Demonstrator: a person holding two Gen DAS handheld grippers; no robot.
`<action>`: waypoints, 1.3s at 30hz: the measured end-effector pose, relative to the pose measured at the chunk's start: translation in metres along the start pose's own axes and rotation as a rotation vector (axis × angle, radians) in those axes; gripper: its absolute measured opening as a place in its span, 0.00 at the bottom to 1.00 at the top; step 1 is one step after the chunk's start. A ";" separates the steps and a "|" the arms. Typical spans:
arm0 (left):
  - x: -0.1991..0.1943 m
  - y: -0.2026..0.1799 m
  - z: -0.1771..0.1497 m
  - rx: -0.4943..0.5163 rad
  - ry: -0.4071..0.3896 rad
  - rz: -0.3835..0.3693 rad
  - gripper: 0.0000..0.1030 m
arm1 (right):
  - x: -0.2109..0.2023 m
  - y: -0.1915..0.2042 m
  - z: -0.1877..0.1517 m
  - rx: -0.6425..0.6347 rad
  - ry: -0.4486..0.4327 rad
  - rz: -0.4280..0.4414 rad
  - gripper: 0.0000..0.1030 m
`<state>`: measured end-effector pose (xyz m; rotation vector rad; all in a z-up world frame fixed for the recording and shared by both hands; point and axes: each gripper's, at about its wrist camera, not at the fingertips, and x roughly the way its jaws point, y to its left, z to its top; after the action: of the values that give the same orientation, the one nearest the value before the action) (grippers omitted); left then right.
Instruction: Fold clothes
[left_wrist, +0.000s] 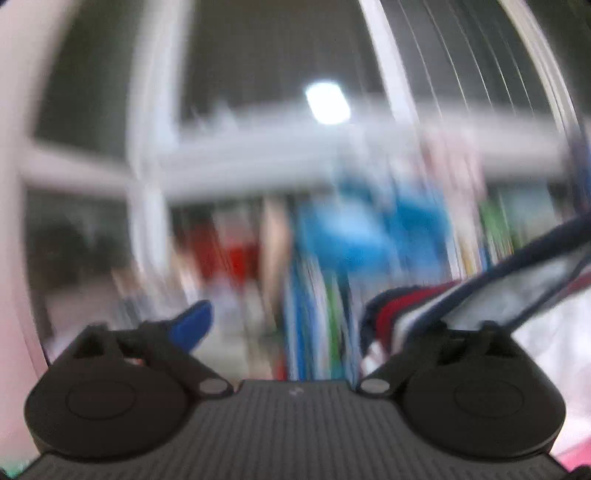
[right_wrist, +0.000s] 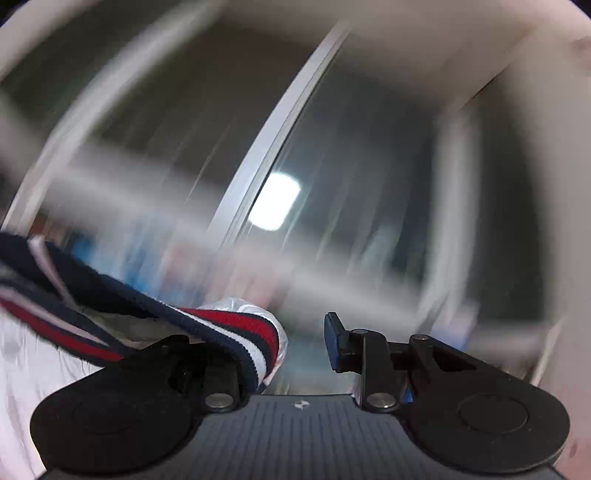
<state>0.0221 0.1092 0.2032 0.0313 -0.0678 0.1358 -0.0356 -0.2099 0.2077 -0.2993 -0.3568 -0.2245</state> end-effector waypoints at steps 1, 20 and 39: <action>-0.004 0.004 0.007 -0.021 -0.026 -0.011 1.00 | -0.002 -0.003 0.005 0.010 0.003 0.013 0.33; -0.138 0.002 -0.217 0.247 0.719 -0.447 1.00 | -0.178 -0.008 -0.198 -0.035 0.926 0.667 0.36; -0.070 -0.061 -0.171 0.089 0.530 -0.426 1.00 | -0.079 0.015 -0.160 0.320 0.773 0.725 0.84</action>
<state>-0.0276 0.0457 0.0263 0.0970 0.4730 -0.2813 -0.0544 -0.2356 0.0314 0.0020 0.4865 0.4294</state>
